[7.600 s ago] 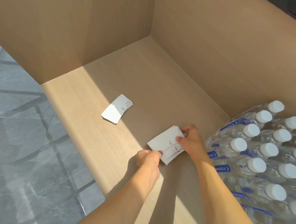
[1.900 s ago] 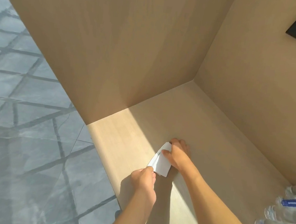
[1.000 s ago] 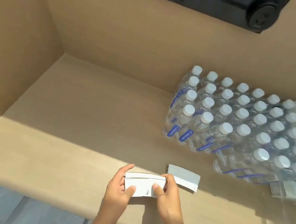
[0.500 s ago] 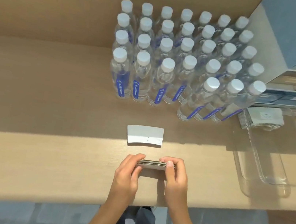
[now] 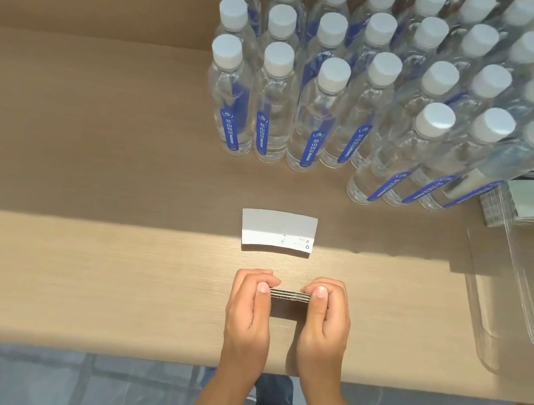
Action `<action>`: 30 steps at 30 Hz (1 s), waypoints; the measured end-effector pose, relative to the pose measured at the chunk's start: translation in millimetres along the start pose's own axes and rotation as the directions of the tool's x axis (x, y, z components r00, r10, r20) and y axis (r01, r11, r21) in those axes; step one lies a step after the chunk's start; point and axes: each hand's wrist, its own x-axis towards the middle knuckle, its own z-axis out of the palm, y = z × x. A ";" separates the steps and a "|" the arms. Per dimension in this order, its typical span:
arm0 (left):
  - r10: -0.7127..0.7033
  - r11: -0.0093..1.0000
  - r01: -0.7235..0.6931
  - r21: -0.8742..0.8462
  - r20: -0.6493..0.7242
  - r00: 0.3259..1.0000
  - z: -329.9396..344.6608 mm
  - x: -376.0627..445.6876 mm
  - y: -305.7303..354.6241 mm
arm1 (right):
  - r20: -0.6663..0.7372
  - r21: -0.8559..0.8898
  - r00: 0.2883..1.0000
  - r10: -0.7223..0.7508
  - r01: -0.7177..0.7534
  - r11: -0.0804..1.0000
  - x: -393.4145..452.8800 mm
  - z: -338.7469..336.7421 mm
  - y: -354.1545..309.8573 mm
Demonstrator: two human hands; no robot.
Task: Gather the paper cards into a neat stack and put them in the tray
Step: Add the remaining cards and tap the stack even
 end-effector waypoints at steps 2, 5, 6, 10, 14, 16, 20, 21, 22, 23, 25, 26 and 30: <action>0.013 1.000 -0.013 0.005 -0.017 1.000 -2.6 0.6 -1.4 | 0.013 -0.005 1.000 -0.005 0.005 1.000 0.6 2.6 -0.5; 0.025 0.999 -0.026 0.045 0.019 1.000 -7.9 -0.6 -5.2 | 0.042 -0.029 0.999 0.006 -0.005 1.000 -0.5 3.5 0.3; 0.033 0.998 -0.035 0.048 0.031 0.999 -9.3 -0.6 -6.1 | 0.045 -0.033 0.999 0.002 0.000 0.999 -0.4 3.6 0.7; 0.061 0.995 -0.067 0.068 0.086 0.994 -13.4 0.8 -6.8 | 0.062 -0.043 0.998 -0.018 0.021 0.999 -0.4 4.0 1.1; 0.106 0.974 -0.151 0.166 0.252 0.962 -25.8 3.2 -13.7 | 0.157 -0.051 0.988 0.000 0.008 0.999 1.1 -3.4 3.3; 0.145 0.954 -0.215 0.209 0.305 0.941 -31.2 5.3 -18.3 | 0.249 -0.075 0.969 -0.005 0.025 0.997 1.3 -12.1 7.4; 0.177 0.885 -0.292 0.363 0.316 0.932 -33.6 8.4 -20.2 | 0.342 -0.187 0.939 -0.034 0.104 0.977 3.0 -19.5 6.6; 0.180 0.880 -0.293 0.375 0.307 0.934 -33.1 8.7 -17.8 | 0.333 -0.211 0.942 -0.035 0.110 0.971 3.7 -19.4 3.6; 0.179 0.883 -0.283 0.373 0.290 0.940 -32.9 8.9 -14.8 | 0.311 -0.226 0.950 -0.017 0.091 0.970 4.1 -19.2 1.0; 0.170 0.893 -0.261 0.367 0.262 0.950 -32.9 9.0 -11.1 | 0.276 -0.231 0.961 0.019 0.048 0.972 4.9 -19.3 -1.1; 0.098 0.926 -0.155 0.344 0.179 0.979 -32.7 10.6 -2.0 | 0.193 -0.210 0.970 0.149 -0.108 0.972 8.8 -17.7 -6.2; 0.024 0.942 -0.066 0.328 0.132 0.991 -32.6 13.5 4.2 | 0.160 -0.184 0.960 0.228 -0.198 0.963 12.3 -15.9 -9.7; -0.299 0.939 0.296 0.172 -0.011 0.954 -28.2 37.3 32.1 | 0.085 -0.053 0.904 0.418 -0.415 0.908 34.1 -6.3 -27.1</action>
